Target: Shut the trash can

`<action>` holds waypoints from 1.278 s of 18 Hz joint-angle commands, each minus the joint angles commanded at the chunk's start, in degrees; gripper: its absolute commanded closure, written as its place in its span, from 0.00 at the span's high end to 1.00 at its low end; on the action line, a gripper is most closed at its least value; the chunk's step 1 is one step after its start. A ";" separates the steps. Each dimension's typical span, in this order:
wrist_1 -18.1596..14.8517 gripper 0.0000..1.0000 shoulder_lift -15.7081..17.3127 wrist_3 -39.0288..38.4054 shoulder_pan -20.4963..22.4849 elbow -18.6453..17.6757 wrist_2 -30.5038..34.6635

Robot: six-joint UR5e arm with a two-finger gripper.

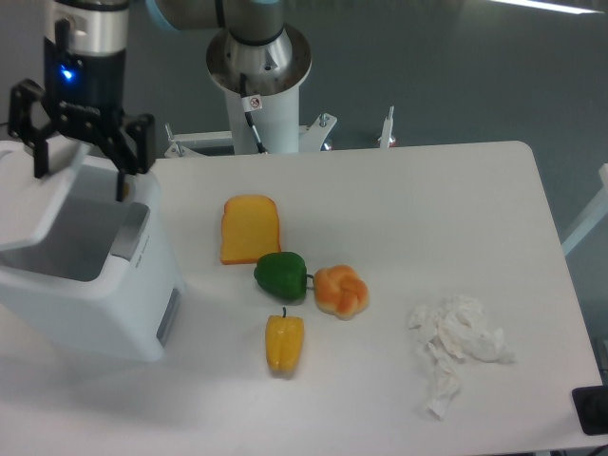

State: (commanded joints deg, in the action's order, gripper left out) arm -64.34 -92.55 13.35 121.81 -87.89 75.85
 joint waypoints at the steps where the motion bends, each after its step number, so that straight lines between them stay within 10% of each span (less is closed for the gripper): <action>1: 0.00 1.00 -0.44 0.70 0.27 -0.17 0.00; 23: 1.40 1.00 -4.22 2.12 0.79 -1.32 3.25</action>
State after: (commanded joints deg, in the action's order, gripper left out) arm -62.93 -96.77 15.47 122.61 -89.21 79.10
